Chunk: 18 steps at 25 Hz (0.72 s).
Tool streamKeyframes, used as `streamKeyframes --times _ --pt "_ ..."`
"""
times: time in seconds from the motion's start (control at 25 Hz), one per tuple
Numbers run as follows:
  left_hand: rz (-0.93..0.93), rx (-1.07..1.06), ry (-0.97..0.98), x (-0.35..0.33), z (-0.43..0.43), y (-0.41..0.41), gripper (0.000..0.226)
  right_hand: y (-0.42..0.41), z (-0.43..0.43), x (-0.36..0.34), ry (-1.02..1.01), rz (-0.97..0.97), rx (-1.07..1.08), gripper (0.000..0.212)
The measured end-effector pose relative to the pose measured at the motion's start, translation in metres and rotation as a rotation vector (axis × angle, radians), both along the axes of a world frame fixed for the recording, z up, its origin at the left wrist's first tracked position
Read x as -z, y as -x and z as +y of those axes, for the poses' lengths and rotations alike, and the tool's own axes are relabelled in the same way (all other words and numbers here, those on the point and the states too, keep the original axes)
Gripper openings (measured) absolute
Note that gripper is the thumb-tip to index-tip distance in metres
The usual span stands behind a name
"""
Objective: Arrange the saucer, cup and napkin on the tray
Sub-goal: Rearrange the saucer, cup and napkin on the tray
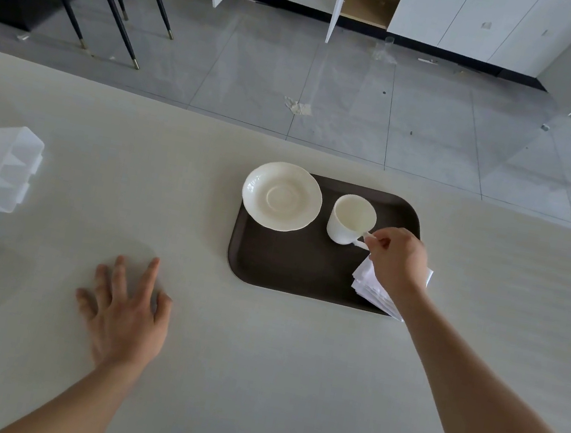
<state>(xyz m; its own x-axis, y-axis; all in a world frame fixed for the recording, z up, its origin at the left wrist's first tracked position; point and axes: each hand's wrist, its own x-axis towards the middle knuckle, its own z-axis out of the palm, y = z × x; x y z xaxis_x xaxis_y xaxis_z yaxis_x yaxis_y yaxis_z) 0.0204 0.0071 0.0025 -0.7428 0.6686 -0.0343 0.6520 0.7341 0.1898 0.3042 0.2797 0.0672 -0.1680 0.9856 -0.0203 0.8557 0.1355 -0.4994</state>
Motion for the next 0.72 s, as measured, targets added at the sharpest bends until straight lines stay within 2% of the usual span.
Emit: streamKeyframes --times 0.28,0.72 --pt "0.006 0.000 -0.012 0.000 0.000 0.001 0.062 0.037 -0.012 0.008 0.093 0.256 0.265 0.021" --pt "0.021 -0.006 0.006 0.012 0.000 0.006 0.062 0.061 -0.018 0.006 0.193 0.431 0.411 0.022"
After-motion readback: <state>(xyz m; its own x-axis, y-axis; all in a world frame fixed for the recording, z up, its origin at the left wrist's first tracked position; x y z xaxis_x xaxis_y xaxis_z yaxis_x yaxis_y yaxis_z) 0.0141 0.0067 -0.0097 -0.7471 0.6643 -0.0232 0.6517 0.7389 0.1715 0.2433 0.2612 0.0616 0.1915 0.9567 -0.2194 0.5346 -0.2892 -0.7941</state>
